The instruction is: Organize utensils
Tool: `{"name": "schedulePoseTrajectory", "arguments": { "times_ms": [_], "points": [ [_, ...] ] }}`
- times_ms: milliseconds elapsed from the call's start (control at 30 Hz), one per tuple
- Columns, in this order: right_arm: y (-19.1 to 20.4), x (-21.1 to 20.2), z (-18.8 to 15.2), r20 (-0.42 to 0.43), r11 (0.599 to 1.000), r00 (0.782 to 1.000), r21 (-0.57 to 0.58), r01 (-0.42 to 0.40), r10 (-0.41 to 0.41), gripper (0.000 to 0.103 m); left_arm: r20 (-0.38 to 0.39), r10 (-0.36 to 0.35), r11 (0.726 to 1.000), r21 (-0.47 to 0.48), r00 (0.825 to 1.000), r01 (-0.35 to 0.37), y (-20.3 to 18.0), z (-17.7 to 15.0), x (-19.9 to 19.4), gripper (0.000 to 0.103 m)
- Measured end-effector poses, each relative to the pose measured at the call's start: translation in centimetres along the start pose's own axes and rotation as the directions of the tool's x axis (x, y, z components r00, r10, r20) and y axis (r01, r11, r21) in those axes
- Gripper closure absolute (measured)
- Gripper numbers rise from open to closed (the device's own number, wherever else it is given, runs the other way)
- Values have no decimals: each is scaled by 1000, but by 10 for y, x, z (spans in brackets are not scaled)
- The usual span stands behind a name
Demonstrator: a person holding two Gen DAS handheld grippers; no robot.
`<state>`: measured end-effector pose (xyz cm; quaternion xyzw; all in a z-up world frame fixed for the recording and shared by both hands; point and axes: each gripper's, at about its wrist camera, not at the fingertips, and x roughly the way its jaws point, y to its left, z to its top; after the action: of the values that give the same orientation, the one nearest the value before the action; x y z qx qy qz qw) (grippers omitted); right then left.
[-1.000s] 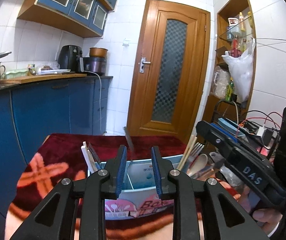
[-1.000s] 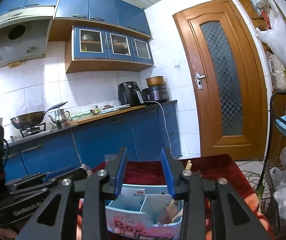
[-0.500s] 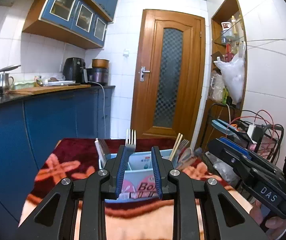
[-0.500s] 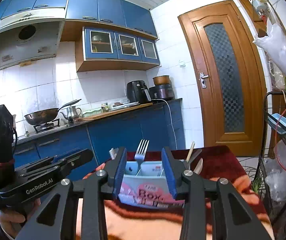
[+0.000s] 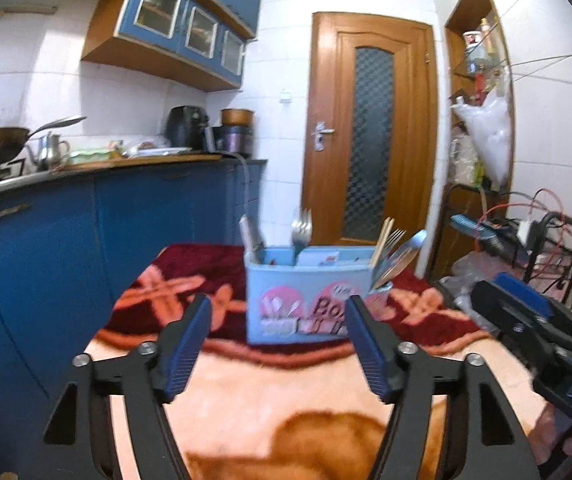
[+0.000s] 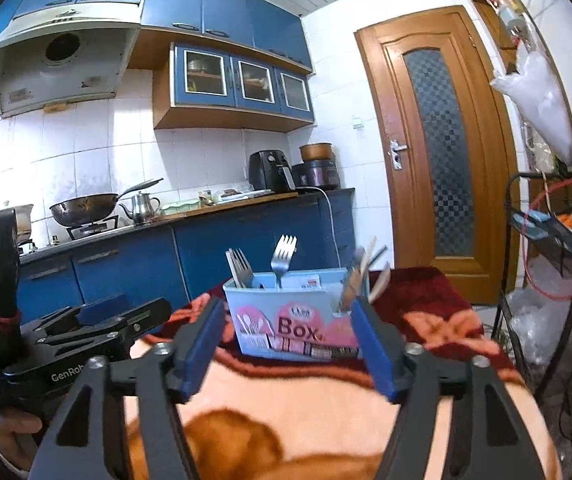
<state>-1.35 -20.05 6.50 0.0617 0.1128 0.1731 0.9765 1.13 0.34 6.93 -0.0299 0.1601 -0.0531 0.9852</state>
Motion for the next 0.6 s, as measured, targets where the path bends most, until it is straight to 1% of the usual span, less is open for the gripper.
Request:
{"name": "schedulePoseTrajectory", "arguments": {
  "times_ms": [100, 167, 233, 367, 500, 600],
  "points": [
    [-3, -2, -14, -15, 1000, 1000, 14, 12, -11, 21, -15, 26, 1000, -8, 1000, -27, 4, -13, 4, 30],
    [-4, -2, -21, -18, 1000, 1000, 11, 19, -18, 21, -14, 47, 999, 2, 999, -47, 3, -21, 4, 29],
    [-4, -2, -30, -19, 999, 999, -5, 38, -38, 16, -14, 67, 998, 22, 998, -66, 1, -29, 5, 28],
    [-3, -1, -47, -17, 998, 999, -38, 51, -51, 14, -11, 80, 996, 36, 997, -79, -3, -42, 8, 27],
    [-2, 2, -57, -6, 994, 997, -68, 81, -81, 13, -20, 83, 996, 18, 996, -82, -3, -50, 13, 27],
    [-7, 5, -61, -18, 996, 996, -44, 82, -83, 12, -30, 84, 996, 9, 996, -84, -1, -50, 15, 27]
  ]
}}
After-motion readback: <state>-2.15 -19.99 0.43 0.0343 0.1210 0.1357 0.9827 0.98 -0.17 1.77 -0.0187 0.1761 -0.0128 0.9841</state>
